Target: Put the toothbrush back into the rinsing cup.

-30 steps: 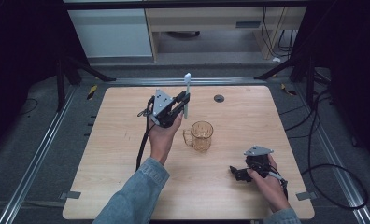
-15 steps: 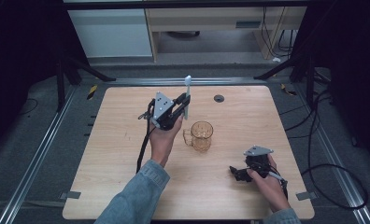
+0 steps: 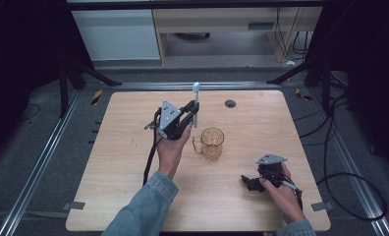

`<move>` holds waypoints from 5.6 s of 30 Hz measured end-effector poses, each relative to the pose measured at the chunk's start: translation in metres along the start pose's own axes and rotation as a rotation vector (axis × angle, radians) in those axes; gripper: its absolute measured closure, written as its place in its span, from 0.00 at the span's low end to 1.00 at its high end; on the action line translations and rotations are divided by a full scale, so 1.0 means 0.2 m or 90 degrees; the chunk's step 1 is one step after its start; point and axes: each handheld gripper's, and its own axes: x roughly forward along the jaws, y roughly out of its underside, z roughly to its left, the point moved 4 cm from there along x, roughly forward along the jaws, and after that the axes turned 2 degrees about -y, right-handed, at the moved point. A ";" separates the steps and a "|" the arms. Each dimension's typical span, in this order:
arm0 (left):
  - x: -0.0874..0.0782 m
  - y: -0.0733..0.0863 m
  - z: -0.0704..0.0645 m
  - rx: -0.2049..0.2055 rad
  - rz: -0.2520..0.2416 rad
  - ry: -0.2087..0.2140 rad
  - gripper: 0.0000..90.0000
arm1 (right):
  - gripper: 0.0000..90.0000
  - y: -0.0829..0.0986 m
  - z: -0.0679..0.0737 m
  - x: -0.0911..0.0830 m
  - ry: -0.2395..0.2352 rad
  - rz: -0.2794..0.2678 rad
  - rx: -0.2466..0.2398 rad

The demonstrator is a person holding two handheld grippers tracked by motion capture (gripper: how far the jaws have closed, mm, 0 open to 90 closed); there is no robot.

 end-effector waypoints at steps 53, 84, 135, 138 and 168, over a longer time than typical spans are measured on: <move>-0.04 0.28 -0.02 -0.070 -0.013 -0.004 0.87 | 0.01 0.00 0.01 0.00 -0.009 0.001 -0.006; -0.05 0.41 -0.03 -0.081 0.015 -0.001 0.87 | 0.01 0.00 0.01 0.00 -0.009 0.001 -0.006; -0.07 0.54 -0.06 -0.065 0.065 0.000 0.87 | 0.01 0.00 0.01 0.00 -0.011 0.002 -0.004; -0.07 0.55 -0.06 -0.063 0.067 0.000 0.87 | 0.01 0.00 0.01 0.00 -0.011 0.001 -0.003; -0.08 0.57 -0.05 -0.064 0.090 0.000 0.87 | 0.01 0.00 0.01 0.00 -0.012 0.002 -0.004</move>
